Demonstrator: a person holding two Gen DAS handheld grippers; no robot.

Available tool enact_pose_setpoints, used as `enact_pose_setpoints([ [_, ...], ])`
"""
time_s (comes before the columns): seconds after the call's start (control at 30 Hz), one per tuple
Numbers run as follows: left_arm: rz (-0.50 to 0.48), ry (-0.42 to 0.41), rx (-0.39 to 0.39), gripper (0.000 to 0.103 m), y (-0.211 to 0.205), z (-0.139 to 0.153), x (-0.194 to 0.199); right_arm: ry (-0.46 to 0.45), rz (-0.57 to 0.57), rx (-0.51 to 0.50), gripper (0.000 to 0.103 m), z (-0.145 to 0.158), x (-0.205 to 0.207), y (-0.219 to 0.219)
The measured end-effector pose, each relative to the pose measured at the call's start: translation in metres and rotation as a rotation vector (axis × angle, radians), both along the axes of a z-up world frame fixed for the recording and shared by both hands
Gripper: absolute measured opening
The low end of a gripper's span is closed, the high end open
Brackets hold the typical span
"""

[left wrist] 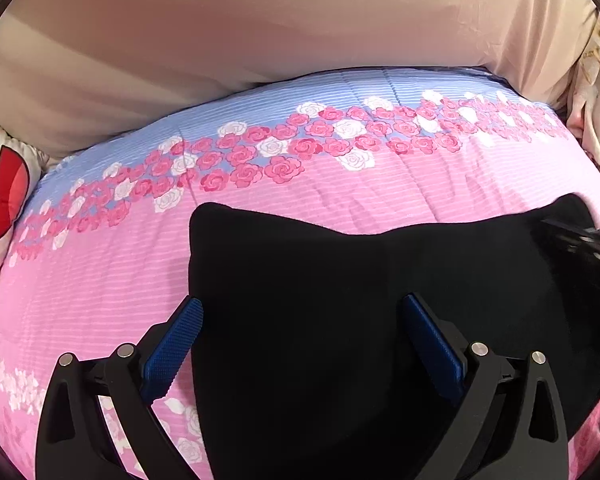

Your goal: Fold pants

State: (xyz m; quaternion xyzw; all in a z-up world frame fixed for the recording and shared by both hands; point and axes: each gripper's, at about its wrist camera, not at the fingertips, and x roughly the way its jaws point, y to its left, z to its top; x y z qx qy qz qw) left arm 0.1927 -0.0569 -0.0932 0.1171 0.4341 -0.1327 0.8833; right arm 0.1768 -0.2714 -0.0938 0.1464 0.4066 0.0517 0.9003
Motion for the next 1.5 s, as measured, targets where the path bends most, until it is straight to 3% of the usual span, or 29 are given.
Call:
enact_pose_setpoints([
  [0.03, 0.0, 0.001, -0.008, 0.098, 0.001, 0.001, -0.001, -0.006, -0.019, 0.067, 0.0, 0.002, -0.003, -0.008],
  [0.07, -0.004, -0.003, -0.018, 0.098, 0.004, 0.004, -0.003, -0.022, -0.03, 0.07, 0.0, 0.007, -0.009, -0.012],
  [0.17, 0.009, -0.014, -0.027, 0.098, 0.02, 0.012, -0.013, -0.078, -0.116, -0.02, 0.001, 0.027, -0.032, -0.016],
  [0.2, 0.015, -0.02, -0.032, 0.098, 0.027, 0.015, -0.019, -0.099, -0.131, -0.041, 0.006, 0.035, -0.04, -0.016],
  [0.23, 0.023, -0.029, -0.033, 0.098, 0.035, 0.018, -0.026, -0.118, -0.123, -0.048, 0.006, 0.042, -0.047, -0.013],
  [0.33, 0.048, -0.06, -0.008, 0.098, 0.061, 0.023, -0.053, -0.146, 0.062, 0.012, 0.006, 0.061, -0.054, 0.023],
  [0.47, 0.031, -0.031, 0.028, 0.098, 0.071, 0.01, -0.089, -0.071, 0.326, 0.031, 0.006, 0.052, -0.018, 0.107],
  [0.57, 0.023, -0.033, 0.072, 0.098, 0.067, -0.005, -0.101, 0.045, 0.454, -0.062, 0.006, 0.02, 0.027, 0.17],
  [0.63, 0.042, -0.033, 0.065, 0.098, 0.067, -0.012, -0.101, 0.06, 0.434, -0.124, 0.003, 0.004, 0.062, 0.197],
  [0.77, 0.081, -0.039, 0.06, 0.098, 0.074, -0.012, -0.091, 0.057, 0.401, -0.119, 0.001, -0.001, 0.097, 0.214],
  [0.8, 0.076, -0.016, 0.038, 0.098, 0.076, -0.012, -0.086, 0.063, 0.377, -0.128, 0.005, 0.0, 0.099, 0.213],
  [0.83, 0.07, -0.002, 0.027, 0.098, 0.077, -0.011, -0.085, 0.064, 0.356, -0.106, 0.007, 0.003, 0.098, 0.208],
  [0.93, 0.061, -0.017, 0.012, 0.098, 0.083, 0.003, -0.085, -0.094, 0.32, 0.091, 0.008, 0.036, 0.044, 0.16],
  [1.0, 0.069, -0.065, 0.01, 0.098, 0.087, 0.02, -0.083, -0.197, 0.225, 0.159, 0.008, 0.058, -0.007, 0.097],
  [1.1, 0.073, -0.115, 0.013, 0.098, 0.076, 0.04, -0.069, -0.231, 0.063, 0.111, 0.009, 0.066, -0.053, 0.01],
  [1.13, 0.07, -0.125, 0.012, 0.098, 0.069, 0.045, -0.063, -0.208, 0.002, 0.073, 0.016, 0.062, -0.065, -0.022],
  [1.2, 0.059, -0.129, -0.012, 0.098, 0.048, 0.05, -0.048, -0.135, -0.093, 0.029, 0.018, 0.042, -0.079, -0.074],
  [1.3, 0.053, -0.087, -0.041, 0.098, 0.01, 0.041, -0.028, -0.096, -0.084, -0.031, 0.017, 0.017, -0.085, -0.099],
  [1.5, 0.068, -0.033, 0.059, 0.098, -0.045, 0.007, -0.026, -0.139, 0.19, -0.116, 0.017, -0.012, -0.08, -0.062],
])
